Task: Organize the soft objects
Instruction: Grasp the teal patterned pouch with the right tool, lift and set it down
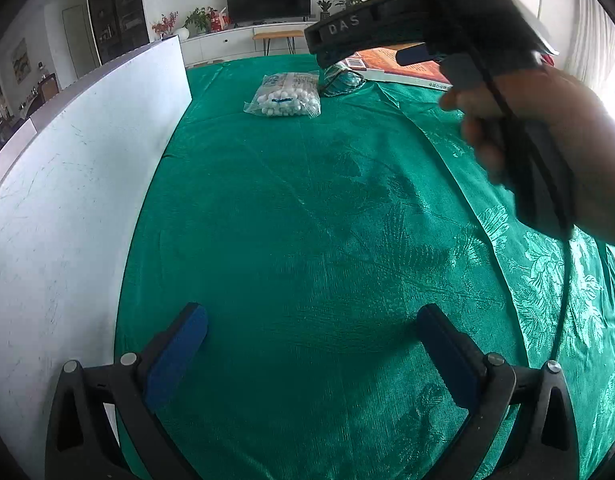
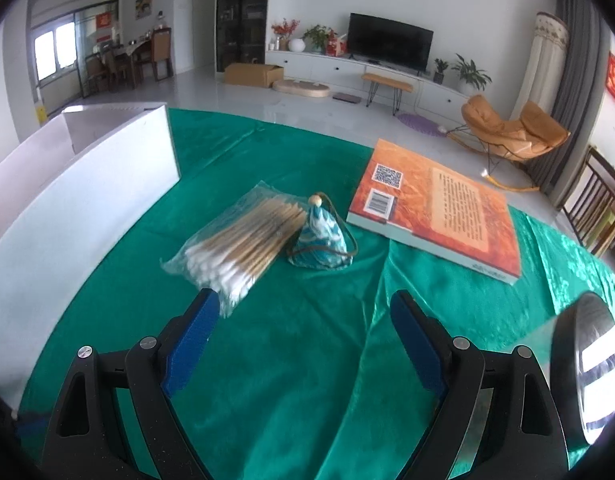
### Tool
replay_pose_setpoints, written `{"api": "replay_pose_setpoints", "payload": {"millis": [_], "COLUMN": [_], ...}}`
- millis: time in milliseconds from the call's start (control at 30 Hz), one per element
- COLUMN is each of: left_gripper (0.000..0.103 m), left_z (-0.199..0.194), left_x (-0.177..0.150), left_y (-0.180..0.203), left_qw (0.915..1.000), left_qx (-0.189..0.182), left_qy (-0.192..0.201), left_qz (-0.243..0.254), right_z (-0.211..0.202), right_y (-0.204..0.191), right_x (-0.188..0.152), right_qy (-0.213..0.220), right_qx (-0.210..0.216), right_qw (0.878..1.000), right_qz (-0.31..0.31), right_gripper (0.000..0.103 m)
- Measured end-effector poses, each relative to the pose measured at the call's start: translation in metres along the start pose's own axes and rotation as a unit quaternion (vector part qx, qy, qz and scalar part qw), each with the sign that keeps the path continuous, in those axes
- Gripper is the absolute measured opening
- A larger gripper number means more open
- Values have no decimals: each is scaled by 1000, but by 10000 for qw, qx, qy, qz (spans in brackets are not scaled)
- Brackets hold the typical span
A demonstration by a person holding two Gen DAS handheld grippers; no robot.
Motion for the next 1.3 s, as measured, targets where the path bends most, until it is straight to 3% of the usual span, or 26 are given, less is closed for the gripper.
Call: {"api": "replay_pose_setpoints", "payload": {"millis": [133,233,267,300,400,533,767,933,1033,1133,1233,1300], "left_gripper": [103,103,103,103,103,103,103,103,103,103,103,103], "left_z": [0,0,0,0,0,0,1,1,1,2,2,2], "left_x": [0,0,0,0,0,0,1,1,1,0,0,1], "left_y": [0,1,1,1,0,0,0,0,1,1,1,1], "left_qw": [10000,10000,10000,10000,10000,10000,10000,10000,10000,10000,10000,10000], "left_qx": [11,10,9,8,6,1,-19,-30,-28,-21,-22,-19], "left_qy": [1,1,2,2,2,2,5,8,9,8,8,8], "left_qz": [5,4,5,4,3,1,-8,-8,-3,-1,0,1], "right_z": [39,67,74,80,69,11,-106,-160,-168,-148,-120,-106], "right_y": [25,26,26,25,28,30,25,44,69,118,170,196], "right_x": [28,37,36,34,25,5,-37,-84,-121,-150,-160,-157], "right_qy": [-133,-488,-601,-749,-691,-331,328,557,474,123,-122,-136], "right_qx": [195,228,252,396,636,534,-239,-670,-858,-1027,-1130,-951], "right_qw": [9960,9947,9945,9930,9910,9941,9974,9894,9799,9687,9641,9649], "right_qz": [867,872,820,823,957,886,590,1163,1739,2258,2401,2443], "right_gripper": [88,84,54,38,38,38,39,39,39,39,39,39]}}
Point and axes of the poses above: each gripper's, at about its wrist camera, not at the fingertips, and z roughly the way its jaws point, y to its right, x to its top, the point moved 4 cm from there along z, roughly the way its jaws point, and after that the axes turned 5 degrees about -y, right-handed, at the moved point
